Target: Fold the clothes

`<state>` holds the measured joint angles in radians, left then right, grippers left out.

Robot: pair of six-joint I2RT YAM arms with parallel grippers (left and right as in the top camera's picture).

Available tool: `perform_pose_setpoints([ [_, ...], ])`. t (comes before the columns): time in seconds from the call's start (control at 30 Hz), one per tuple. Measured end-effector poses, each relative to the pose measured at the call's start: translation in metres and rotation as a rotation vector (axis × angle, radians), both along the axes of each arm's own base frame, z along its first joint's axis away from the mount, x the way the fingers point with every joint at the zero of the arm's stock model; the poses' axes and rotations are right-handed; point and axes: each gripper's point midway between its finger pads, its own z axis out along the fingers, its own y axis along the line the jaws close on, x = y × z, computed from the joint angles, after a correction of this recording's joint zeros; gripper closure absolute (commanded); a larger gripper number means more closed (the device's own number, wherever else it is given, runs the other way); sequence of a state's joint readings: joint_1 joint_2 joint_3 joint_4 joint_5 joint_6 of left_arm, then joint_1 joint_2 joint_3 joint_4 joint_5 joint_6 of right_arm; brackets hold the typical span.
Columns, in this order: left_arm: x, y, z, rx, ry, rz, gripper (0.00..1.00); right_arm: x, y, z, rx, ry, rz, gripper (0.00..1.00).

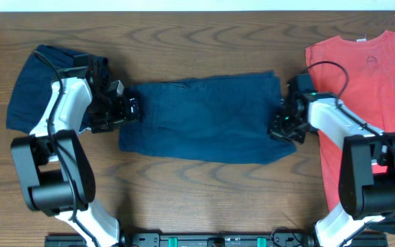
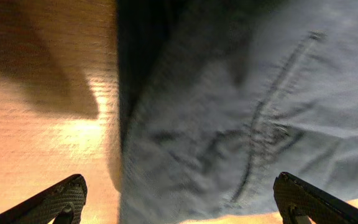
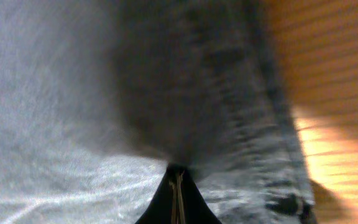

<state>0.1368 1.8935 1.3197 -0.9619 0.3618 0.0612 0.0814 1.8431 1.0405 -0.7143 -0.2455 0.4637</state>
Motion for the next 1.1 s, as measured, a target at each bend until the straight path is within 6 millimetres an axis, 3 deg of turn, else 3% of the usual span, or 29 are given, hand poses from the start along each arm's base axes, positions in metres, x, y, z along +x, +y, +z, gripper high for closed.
perform_pose_setpoints([
  [0.13,0.004,-0.002,-0.015,-0.018,0.015,-0.004,0.02,0.006,-0.018,0.000,-0.003,-0.010,-0.056,0.99],
  [0.3,0.010,-0.007,-0.032,-0.054,0.023,-0.006,0.01,0.008,-0.024,0.000,-0.012,-0.022,-0.047,0.99],
  [0.63,0.035,-0.034,-0.028,-0.209,-0.057,-0.021,0.08,0.009,-0.025,0.000,-0.019,-0.032,-0.027,0.99],
  [0.73,0.036,-0.049,-0.028,-0.251,-0.059,-0.053,0.27,0.009,-0.025,0.000,-0.019,-0.033,-0.027,0.99],
  [0.97,0.026,-0.071,-0.041,-0.261,-0.020,-0.121,0.89,0.011,-0.027,0.000,-0.028,-0.036,-0.026,0.99],
  [1.0,0.023,-0.070,-0.043,-0.258,-0.005,-0.119,0.94,0.011,-0.027,0.000,-0.030,-0.037,-0.026,0.99],
  [1.1,0.010,-0.069,-0.042,-0.262,0.060,-0.111,0.94,0.010,-0.028,0.000,-0.032,-0.038,-0.019,0.99],
])
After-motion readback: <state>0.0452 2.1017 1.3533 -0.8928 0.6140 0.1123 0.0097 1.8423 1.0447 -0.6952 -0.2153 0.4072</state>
